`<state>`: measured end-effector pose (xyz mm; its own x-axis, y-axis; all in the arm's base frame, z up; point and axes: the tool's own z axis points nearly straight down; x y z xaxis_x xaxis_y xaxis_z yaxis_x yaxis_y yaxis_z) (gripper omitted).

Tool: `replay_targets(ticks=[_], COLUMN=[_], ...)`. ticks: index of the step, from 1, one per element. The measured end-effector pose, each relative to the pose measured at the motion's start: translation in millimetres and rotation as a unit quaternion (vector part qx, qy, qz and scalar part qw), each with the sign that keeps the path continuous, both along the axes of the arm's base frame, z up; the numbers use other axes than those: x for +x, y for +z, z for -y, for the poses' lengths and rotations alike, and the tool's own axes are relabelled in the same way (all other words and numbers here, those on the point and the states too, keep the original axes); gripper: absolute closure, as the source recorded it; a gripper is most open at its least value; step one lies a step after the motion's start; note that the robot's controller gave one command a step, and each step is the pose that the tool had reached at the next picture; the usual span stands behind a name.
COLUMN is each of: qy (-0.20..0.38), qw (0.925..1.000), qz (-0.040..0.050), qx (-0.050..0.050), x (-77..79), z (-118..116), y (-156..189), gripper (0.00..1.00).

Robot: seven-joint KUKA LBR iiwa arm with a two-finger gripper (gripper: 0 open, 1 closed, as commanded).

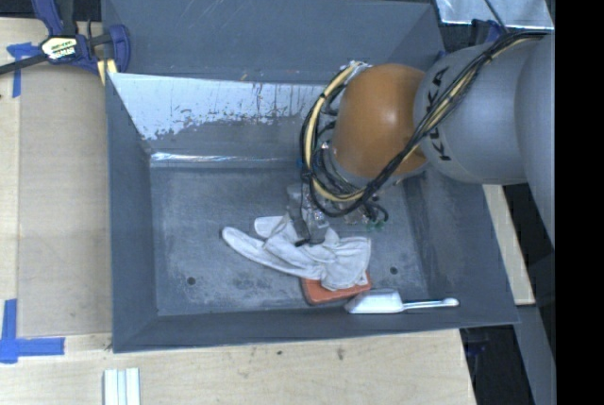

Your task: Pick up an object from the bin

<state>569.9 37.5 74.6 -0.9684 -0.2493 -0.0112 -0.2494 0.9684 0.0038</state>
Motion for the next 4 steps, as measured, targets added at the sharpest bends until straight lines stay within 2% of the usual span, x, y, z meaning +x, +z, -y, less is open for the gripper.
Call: replay_targets(ticks=[1,2,3,4], qy=[-0.001,-0.002,-0.002,0.034], qw=[1.0000,1.0000,1.0000,0.9994], qz=[-0.0020,0.0005,0.0005,-0.0026], qx=[-0.002,-0.002,-0.002,-0.003], x=[-1.4,0.3,0.3,6.9], z=[2.2,2.4,2.4,14.4], y=[-2.4,-0.6,-0.6,138.4], gripper=[0.00,1.00,1.00,1.00])
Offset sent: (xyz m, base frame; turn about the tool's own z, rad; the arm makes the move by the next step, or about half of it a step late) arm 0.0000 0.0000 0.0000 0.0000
